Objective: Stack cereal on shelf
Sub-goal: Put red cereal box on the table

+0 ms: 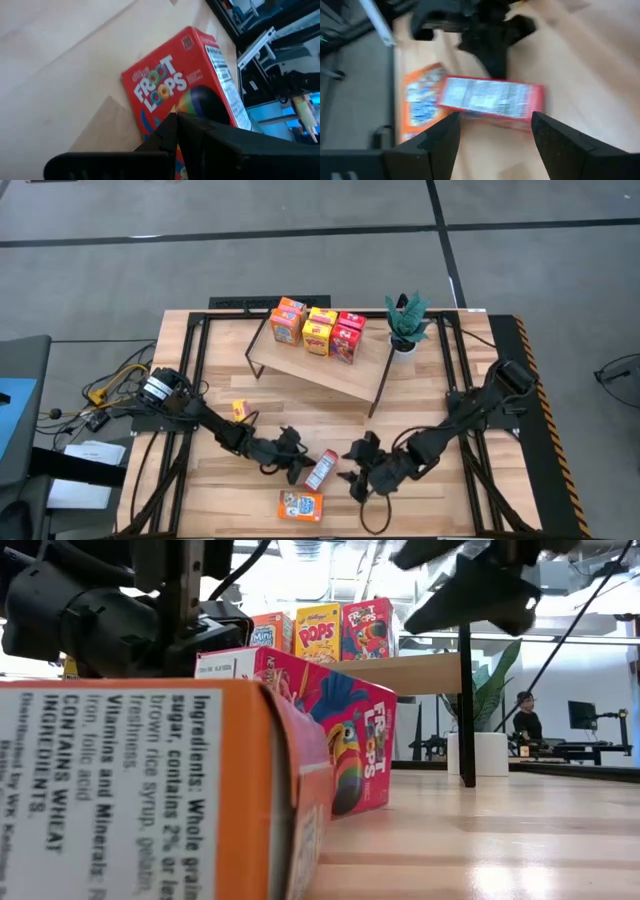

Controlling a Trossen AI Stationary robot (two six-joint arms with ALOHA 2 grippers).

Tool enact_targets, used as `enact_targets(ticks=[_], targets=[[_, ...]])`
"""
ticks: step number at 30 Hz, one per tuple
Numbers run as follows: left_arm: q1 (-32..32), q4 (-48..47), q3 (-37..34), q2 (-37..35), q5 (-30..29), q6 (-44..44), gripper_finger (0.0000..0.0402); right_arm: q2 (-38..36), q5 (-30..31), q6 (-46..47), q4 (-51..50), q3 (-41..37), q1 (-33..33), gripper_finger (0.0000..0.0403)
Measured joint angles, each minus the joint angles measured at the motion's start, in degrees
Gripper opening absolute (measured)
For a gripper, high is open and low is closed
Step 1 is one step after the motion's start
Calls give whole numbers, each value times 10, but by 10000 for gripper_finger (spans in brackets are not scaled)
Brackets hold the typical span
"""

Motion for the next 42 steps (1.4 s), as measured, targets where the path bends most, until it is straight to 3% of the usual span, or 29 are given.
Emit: enact_targets(ticks=[9,15,22,29,35,39,42], targets=[[-3,-23,2,-2,18,-32,0,78,-2,89,36,2,29,218],[-2,-30,14,-1,21,-36,0,106,1,121,39,1,14,162],[-3,-39,38,0,34,-35,0,103,2,70,33,1,-36,66],[-3,-36,40,0,35,-33,0,101,-38,45,39,1,-79,20],[-4,-35,40,0,39,-28,0,52,-44,43,-47,1,-70,42],[-4,-36,40,0,42,-17,0,-19,-43,48,-116,1,-55,95],[-4,-35,41,0,39,-13,0,-57,-42,27,-94,1,-44,151]])
